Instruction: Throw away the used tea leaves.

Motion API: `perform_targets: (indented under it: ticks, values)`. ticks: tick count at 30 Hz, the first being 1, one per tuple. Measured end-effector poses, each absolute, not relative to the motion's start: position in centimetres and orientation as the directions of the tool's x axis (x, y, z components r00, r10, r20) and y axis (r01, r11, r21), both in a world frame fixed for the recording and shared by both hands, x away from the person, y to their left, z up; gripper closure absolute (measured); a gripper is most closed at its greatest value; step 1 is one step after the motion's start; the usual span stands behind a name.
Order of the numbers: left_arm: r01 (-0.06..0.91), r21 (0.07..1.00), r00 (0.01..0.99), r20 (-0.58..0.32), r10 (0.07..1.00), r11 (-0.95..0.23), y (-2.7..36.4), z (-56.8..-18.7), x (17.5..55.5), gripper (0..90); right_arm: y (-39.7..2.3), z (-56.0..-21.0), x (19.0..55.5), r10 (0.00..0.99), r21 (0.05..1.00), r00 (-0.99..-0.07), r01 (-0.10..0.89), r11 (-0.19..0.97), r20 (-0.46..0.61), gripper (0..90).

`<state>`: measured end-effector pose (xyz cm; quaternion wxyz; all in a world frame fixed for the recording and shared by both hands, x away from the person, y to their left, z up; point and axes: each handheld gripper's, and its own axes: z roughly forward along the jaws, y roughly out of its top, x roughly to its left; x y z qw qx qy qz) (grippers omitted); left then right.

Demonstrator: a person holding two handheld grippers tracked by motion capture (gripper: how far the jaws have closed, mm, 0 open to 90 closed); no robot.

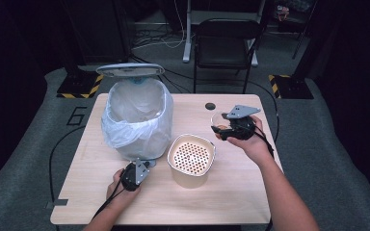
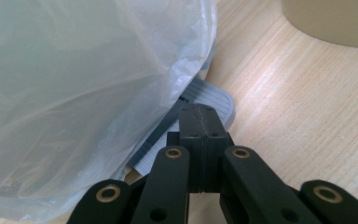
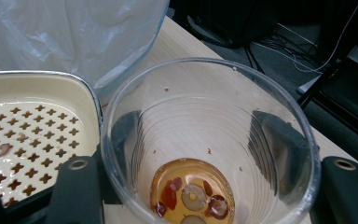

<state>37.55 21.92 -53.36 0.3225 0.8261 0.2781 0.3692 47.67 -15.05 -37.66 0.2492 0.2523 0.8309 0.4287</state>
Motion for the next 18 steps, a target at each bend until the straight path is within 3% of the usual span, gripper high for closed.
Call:
perform_targets:
  ticks: [18]
  values:
    - [0.216, 0.735, 0.572, 0.439, 0.693, -0.643, 21.9, -53.3, 37.6, 90.0, -14.2, -37.7, 49.2, 0.607, 0.846, -0.76, 0.15, 0.512, -0.232, 37.6]
